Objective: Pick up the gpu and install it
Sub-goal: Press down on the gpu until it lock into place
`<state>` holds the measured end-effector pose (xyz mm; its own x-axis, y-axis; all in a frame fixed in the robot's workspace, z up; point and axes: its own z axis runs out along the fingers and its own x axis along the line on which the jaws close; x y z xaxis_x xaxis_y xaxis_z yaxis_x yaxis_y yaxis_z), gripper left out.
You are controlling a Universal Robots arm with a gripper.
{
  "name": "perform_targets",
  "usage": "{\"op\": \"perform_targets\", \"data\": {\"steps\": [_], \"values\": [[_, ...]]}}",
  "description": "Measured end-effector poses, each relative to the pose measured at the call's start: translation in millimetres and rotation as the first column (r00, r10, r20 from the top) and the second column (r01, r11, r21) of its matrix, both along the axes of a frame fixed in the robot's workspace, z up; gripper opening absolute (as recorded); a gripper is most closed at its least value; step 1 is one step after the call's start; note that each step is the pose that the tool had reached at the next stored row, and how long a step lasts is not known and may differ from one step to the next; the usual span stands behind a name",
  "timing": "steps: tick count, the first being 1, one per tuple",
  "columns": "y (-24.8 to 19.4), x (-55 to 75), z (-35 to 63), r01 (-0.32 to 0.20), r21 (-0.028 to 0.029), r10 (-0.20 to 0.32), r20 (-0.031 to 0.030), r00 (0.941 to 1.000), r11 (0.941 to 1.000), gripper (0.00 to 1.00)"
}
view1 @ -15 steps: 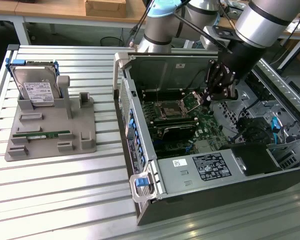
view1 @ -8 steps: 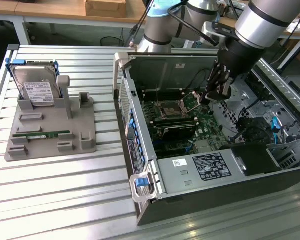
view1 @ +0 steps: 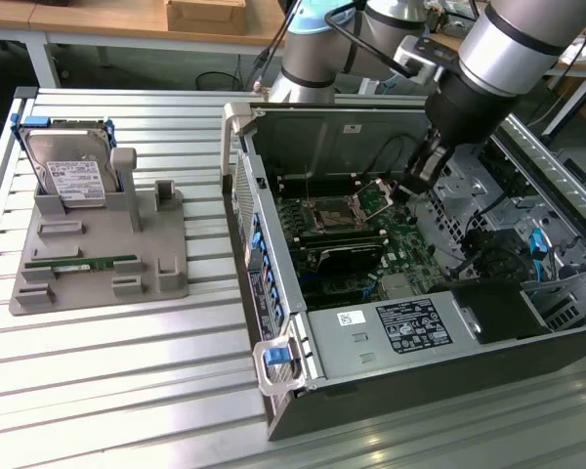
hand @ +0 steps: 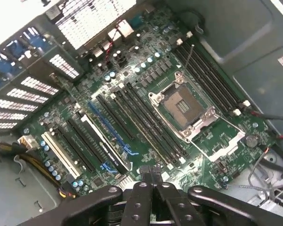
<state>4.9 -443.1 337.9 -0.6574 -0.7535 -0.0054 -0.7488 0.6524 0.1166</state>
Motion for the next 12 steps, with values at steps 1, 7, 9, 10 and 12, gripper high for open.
{"op": "perform_targets", "data": {"steps": [1,7,9,10,12], "values": [[0.0,0.0,-0.1,0.04,0.0,-0.04,0.0,0.9992,0.9992,0.11],[0.0,0.0,-0.6,0.258,0.0,-0.258,0.0,0.9661,0.9661,0.11],[0.0,0.0,-0.8,0.327,0.0001,-0.327,0.0,0.9451,0.9451,0.11],[0.0,0.0,-0.9,0.36,0.0,-0.36,0.0,0.933,0.933,0.11],[0.0,0.0,-1.1,0.442,0.0001,-0.442,0.0,0.8971,0.8971,0.11]]}}
